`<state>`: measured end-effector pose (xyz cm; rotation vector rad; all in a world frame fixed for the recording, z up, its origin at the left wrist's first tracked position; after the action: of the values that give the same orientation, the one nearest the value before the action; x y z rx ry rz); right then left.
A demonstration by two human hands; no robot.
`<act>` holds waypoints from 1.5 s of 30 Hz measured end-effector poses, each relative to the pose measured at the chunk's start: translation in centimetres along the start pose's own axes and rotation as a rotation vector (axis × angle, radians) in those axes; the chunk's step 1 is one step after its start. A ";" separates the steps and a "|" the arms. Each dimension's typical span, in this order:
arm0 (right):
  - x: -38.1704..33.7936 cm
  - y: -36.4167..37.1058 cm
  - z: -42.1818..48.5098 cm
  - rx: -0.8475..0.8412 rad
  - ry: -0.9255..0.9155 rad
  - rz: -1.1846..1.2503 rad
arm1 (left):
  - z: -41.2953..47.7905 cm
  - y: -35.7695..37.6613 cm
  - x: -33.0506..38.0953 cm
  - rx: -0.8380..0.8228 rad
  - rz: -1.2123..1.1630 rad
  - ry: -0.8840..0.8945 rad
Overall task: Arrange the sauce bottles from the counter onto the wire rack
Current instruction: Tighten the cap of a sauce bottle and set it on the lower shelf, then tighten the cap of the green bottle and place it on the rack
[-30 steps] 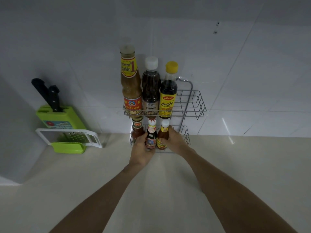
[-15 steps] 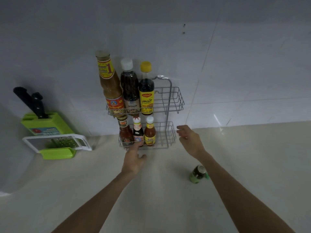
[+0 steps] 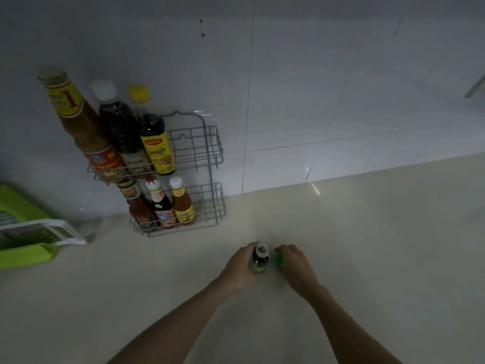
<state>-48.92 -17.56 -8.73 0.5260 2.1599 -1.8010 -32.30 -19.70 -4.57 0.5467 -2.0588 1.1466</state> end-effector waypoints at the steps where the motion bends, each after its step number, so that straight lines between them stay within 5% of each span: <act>1: 0.1 -0.2 0.1 0.028 -0.015 -0.020 | 0.4 0.3 0.5 0.016 -0.002 0.003; 9: -1.6 -5.1 0.0 0.280 -0.207 0.349 | 0.4 0.0 -0.1 0.174 -0.145 0.003; 14: -5.9 -8.3 -0.2 0.212 -0.485 0.392 | -0.8 -3.1 -1.4 0.308 -0.093 0.018; 19: -9.9 -9.7 -1.4 0.043 -0.790 0.156 | -3.2 -5.2 -1.6 0.231 -0.204 -0.003; 31: -16.5 -13.4 -3.5 -0.367 -0.722 0.423 | -10.1 -7.7 -1.3 -0.396 -0.748 -0.075; 38: -18.4 -13.4 -5.1 -0.161 -0.663 0.067 | -12.3 -8.7 -0.6 -0.305 -0.676 -0.031; 42: -18.9 -14.7 -5.7 -0.182 -0.753 0.162 | -12.7 -9.5 -0.4 -0.257 -0.638 0.000; 45: -19.2 -15.0 -5.5 -0.011 -0.659 -0.139 | -12.9 -9.5 -0.5 -0.244 -0.591 0.010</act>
<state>-38.32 -16.36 13.84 -0.2131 1.7668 -1.7047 -21.00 -13.56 4.96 0.9401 -1.8085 0.5428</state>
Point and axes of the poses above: each hand's wrist, its own z-axis towards the middle knuckle, its own y-axis out of the palm, x = y × z, the point moved 3 cm from there along z, towards the middle knuckle, and after that the axes turned 5 degrees about -y, right-handed, at the moved point
